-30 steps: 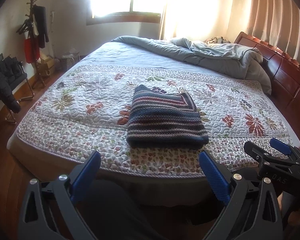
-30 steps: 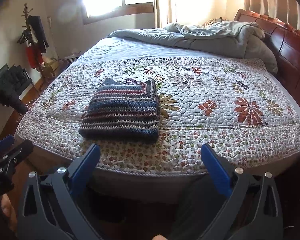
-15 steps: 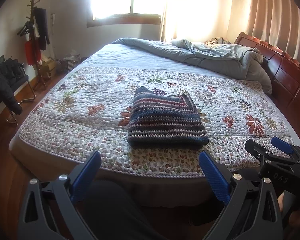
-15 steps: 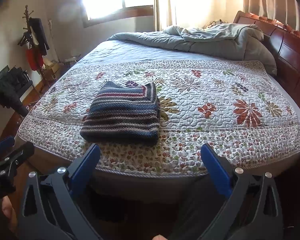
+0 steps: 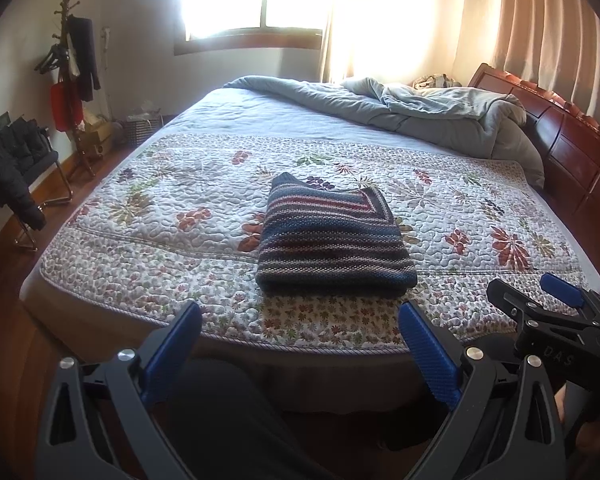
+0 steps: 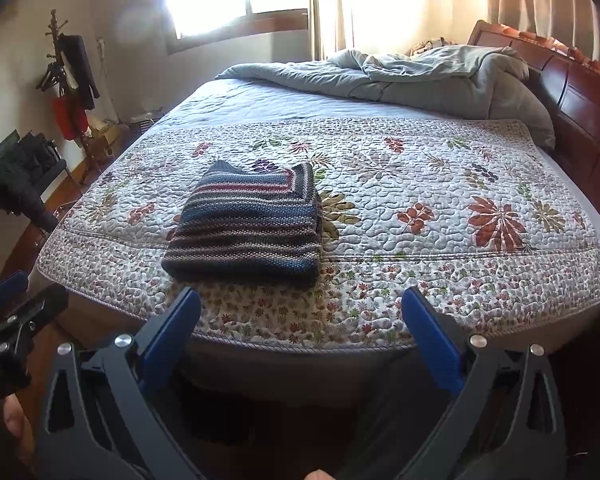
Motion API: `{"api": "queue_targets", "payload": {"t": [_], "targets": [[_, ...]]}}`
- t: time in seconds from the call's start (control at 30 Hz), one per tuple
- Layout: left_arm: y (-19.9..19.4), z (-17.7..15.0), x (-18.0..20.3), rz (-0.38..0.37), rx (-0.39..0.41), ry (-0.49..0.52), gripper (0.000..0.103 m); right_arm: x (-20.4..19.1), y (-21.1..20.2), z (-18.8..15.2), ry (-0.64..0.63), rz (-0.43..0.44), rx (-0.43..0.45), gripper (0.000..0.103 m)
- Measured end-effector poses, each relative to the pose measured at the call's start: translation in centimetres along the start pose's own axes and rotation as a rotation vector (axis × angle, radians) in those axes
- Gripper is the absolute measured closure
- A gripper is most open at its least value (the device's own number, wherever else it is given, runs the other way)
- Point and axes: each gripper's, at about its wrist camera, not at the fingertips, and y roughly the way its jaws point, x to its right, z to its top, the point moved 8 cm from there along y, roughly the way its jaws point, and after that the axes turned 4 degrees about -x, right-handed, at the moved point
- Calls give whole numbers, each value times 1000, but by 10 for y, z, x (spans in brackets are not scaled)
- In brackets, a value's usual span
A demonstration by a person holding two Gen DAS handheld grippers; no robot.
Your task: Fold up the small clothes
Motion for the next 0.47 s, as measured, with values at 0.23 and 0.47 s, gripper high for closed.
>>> {"api": "queue_targets", "payload": {"t": [0.23,0.47], "targets": [[0,0,-1,5,0,-3,4,-2,0,0,-6,1,-1,3],[-5,2,-4,11,3,-13,4,-2,-1,2,-13,3,3,3]]}}
